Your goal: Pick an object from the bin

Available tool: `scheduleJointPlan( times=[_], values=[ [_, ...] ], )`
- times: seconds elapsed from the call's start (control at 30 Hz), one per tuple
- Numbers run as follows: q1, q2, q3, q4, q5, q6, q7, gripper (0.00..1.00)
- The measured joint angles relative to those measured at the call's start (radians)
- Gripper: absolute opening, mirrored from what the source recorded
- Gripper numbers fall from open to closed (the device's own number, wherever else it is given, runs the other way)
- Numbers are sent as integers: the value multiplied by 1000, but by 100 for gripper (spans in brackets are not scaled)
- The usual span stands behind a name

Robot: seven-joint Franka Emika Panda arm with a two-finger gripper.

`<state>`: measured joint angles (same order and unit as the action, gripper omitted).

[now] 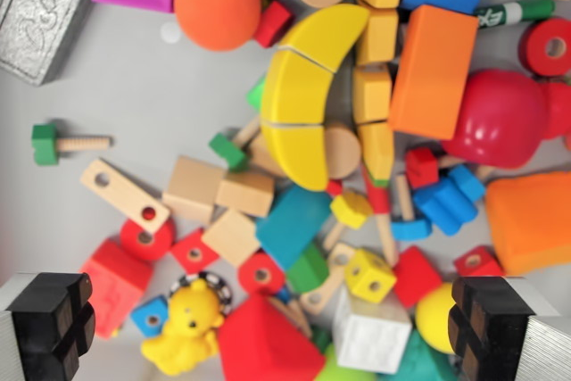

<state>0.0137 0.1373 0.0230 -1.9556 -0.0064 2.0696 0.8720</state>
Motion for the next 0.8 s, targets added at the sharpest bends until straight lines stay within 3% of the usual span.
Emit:
scheduleJointPlan(
  times=[0.8],
  values=[
    [38, 54, 1, 3, 0, 53, 204, 100]
  ],
)
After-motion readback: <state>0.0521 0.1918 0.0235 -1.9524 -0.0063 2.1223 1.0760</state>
